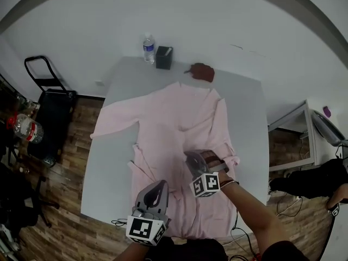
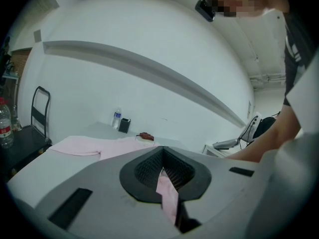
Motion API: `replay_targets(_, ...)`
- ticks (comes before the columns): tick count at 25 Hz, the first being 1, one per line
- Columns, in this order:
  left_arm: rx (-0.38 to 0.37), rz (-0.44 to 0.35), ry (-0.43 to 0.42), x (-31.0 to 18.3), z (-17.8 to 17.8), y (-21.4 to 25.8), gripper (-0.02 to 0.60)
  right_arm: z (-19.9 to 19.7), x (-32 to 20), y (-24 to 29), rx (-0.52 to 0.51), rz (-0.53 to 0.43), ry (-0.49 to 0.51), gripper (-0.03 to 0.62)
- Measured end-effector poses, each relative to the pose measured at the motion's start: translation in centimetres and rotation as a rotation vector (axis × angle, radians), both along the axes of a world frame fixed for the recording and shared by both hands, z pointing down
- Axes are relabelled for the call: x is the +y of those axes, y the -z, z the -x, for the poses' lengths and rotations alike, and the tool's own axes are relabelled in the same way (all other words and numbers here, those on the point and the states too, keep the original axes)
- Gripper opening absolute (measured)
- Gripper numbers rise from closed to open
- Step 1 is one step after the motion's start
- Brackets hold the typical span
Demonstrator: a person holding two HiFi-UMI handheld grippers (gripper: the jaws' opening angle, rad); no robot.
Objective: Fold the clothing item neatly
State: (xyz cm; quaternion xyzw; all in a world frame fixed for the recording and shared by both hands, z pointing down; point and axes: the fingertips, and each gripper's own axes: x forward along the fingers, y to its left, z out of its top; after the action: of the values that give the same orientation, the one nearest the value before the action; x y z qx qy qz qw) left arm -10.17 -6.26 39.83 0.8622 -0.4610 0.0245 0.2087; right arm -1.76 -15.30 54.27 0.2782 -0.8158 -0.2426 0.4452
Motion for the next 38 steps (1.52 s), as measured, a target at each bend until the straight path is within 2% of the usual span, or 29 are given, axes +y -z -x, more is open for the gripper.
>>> replay_targets(1,-0.002,0.006,-0.005,0.1,-0.2,-0.2,0.005,0.0,0.9,-2.0,0.038,0.075,0.023,0.037)
replay_targets(3,-0.007,0.018,-0.018,0.4,-0.7,-0.6,0.005,-0.6,2.8,-4.7,0.097,0.215,0.041,0.177)
replay_targets(5,-0.02,0.024,-0.025,0.4,-1.3,-0.7,0.005,-1.4,4.0,-4.6,0.083,0.299,0.035,0.187)
replay_targets(7,-0.035,0.028,-0.02,0.3,-1.8,-0.7,0.005,-3.0,3.8,-3.0,-0.01,0.349,-0.013,0.187)
replay_targets(9,-0.05,0.033,-0.004,0.2,-2.5,-0.9,0.005,-6.3,0.8,-1.9,-0.115,0.348,-0.147,0.186)
replay_targets(12,-0.05,0.067,0.036,-0.3,-3.8,-1.8,0.005,-13.2,-5.3,-2.6,-0.151,0.289,-0.372,0.184)
replay_targets(14,-0.039,0.091,0.091,-1.1,-3.2,-2.2,0.005,-15.2,-6.8,-2.5,-0.179,0.28,-0.428,0.184)
replay_targets(16,-0.048,0.085,0.165,-2.3,-1.0,-2.1,0.005,-13.5,-6.5,-1.1,-0.25,0.282,-0.397,0.184)
replay_targets(18,-0.077,0.065,0.216,-3.4,1.3,-2.1,0.005,-10.0,-5.4,0.5,-0.314,0.269,-0.329,0.179)
replay_targets(22,-0.095,0.041,0.261,-5.3,4.6,-2.4,0.005,-2.4,-2.9,3.5,-0.401,0.251,-0.2,0.15)
replay_targets(26,-0.085,0.04,0.298,-8.0,9.9,-3.6,0.005,4.6,-1.4,5.7,-0.496,0.289,-0.146,0.137)
replay_targets(30,-0.121,0.044,0.353,-11.4,18.0,-5.2,0.006,10.4,-1.1,7.0,-0.512,0.304,-0.092,0.137)
replay_targets(35,-0.198,0.059,0.411,-14.3,27.1,-8.1,0.006,14.9,-0.9,7.8,-0.5,0.327,-0.039,0.137)
replay_targets(38,-0.137,0.137,0.445,-15.8,31.8,-11.1,0.006,16.8,-0.7,8.1,-0.477,0.33,-0.004,0.137)
